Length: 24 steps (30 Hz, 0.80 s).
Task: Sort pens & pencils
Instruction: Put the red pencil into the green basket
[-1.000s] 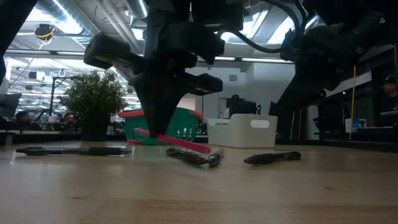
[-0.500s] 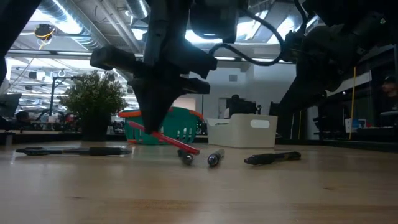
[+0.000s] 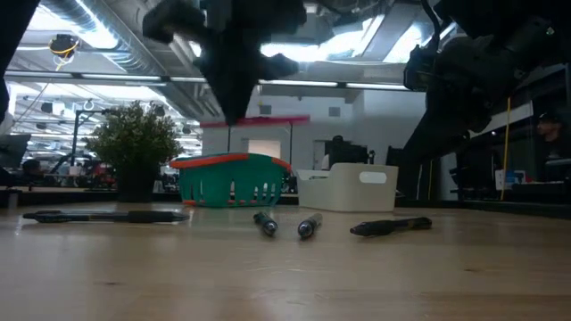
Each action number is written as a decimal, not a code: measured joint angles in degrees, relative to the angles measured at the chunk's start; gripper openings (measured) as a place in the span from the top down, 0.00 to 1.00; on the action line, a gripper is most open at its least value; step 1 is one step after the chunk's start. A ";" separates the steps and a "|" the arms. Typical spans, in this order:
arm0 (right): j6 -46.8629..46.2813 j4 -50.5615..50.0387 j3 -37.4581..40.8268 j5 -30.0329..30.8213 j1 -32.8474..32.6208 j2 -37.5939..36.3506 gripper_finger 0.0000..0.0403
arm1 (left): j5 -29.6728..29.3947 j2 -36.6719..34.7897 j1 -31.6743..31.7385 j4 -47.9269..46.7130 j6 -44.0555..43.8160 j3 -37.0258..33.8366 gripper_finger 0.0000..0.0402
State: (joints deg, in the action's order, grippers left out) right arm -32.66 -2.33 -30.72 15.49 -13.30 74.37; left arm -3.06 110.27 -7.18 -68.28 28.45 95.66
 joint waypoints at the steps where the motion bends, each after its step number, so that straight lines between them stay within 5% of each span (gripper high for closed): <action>1: 0.00 -0.01 0.00 -0.02 0.00 0.00 0.55 | -0.01 -0.93 0.44 0.34 0.00 0.00 0.99; 24: -3.37 -0.55 0.00 -0.02 0.00 0.17 0.55 | 0.95 -6.96 19.27 0.33 0.72 -0.52 0.99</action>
State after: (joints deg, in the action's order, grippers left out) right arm -36.03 -2.87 -30.72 15.46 -13.30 74.54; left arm -2.11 103.31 12.09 -67.95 29.16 95.14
